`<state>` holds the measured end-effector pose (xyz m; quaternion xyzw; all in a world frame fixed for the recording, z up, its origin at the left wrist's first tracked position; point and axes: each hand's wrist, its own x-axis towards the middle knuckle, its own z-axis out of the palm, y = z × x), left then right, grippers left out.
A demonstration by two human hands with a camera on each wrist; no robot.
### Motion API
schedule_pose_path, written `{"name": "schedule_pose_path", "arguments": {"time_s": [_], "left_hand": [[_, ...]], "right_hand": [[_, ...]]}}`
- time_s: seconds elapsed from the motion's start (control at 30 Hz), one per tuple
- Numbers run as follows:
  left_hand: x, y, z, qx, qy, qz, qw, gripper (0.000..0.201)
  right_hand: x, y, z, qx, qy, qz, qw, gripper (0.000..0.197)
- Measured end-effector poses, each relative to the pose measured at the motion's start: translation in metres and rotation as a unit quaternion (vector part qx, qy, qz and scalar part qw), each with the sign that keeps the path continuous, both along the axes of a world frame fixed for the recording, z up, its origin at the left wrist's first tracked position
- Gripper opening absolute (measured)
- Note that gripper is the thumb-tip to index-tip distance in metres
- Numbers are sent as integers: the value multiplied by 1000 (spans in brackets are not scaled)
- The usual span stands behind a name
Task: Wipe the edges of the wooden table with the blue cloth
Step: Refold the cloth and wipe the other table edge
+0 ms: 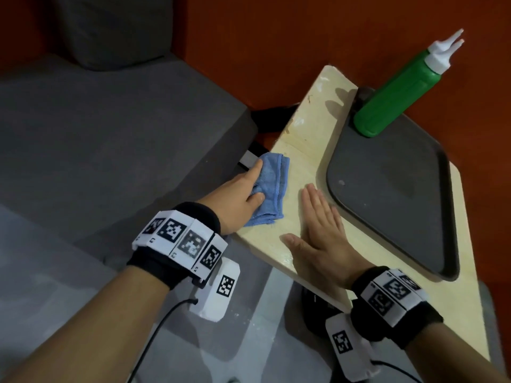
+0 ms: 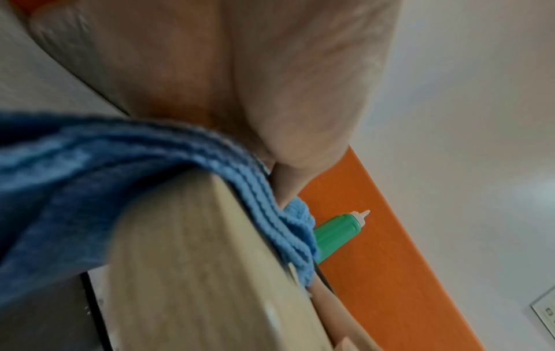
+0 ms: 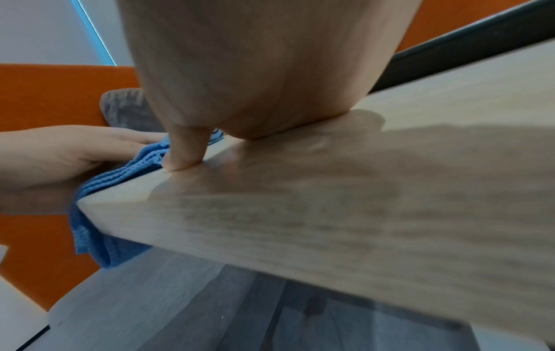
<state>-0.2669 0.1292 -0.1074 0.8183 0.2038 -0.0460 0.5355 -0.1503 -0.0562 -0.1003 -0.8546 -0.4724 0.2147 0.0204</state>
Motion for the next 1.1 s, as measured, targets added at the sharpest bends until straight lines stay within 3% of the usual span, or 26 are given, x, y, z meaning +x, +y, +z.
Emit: {"name": "schedule_pose_path", "arguments": {"time_s": [0.47, 1.1], "left_hand": [[22, -4, 4, 62, 43, 4, 997, 64], [25, 6, -3, 85, 19, -41, 995, 60]], "right_hand": [[1, 0, -4, 11, -1, -4, 1000, 97], [-2, 3, -1, 4, -1, -17, 1000, 89]]}}
